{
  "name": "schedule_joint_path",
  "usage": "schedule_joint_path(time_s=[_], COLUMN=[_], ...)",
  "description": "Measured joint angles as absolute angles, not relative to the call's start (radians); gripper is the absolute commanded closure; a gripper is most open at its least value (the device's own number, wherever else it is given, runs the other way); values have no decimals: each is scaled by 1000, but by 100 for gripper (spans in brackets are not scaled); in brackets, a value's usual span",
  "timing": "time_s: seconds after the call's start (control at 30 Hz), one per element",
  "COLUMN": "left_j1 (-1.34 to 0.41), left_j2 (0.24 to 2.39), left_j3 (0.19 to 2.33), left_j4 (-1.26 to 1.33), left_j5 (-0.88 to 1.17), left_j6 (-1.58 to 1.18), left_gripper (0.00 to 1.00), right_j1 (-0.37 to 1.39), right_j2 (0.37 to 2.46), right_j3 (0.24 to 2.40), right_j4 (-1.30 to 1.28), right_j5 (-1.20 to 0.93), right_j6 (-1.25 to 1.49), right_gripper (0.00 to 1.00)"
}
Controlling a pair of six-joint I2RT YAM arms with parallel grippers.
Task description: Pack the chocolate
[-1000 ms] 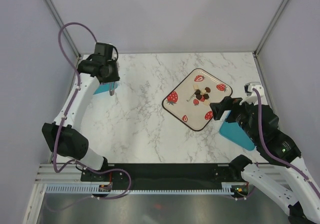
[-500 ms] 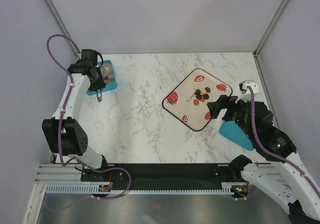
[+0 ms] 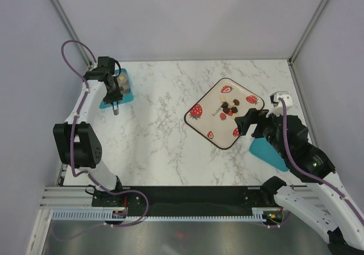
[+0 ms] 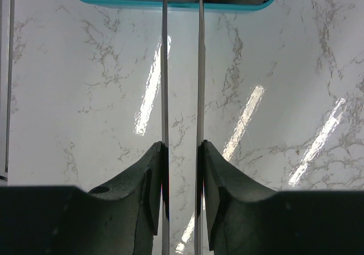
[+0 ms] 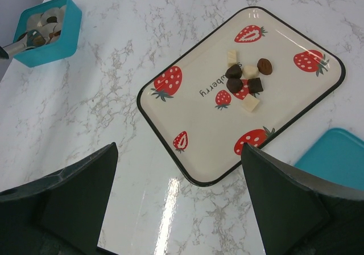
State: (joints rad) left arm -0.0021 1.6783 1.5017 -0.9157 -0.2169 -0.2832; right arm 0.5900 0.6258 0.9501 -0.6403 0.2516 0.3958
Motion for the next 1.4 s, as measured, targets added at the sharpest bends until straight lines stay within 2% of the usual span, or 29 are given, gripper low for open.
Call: schedule_joint_path(time_s=[0.2,0.73,1.1,1.27,1.4], left_j1=[-2,-2,-2,-12,-102], left_j2=[1699,1705,1703,1650,1572], left_j3=[1522,1526,1538,1554,1582], left_j4=[-911,-910,-915,-922,-925], left_j5=[-235,-262,-258,-213,-203], left_j6=[-283,-283,-282,-276,-270], left_gripper=[63,54,53,53,53], right_j1=[590,590,590,590,590], right_j2=[632,633,632,629,627], right_j3=[945,943,943,943,943], right_j4=[-636,-635,-635,-635,-635], right_j5=[252,252,252,251,245], right_j6=[396,396,396,397,397], right_gripper=[2,2,2,2,2])
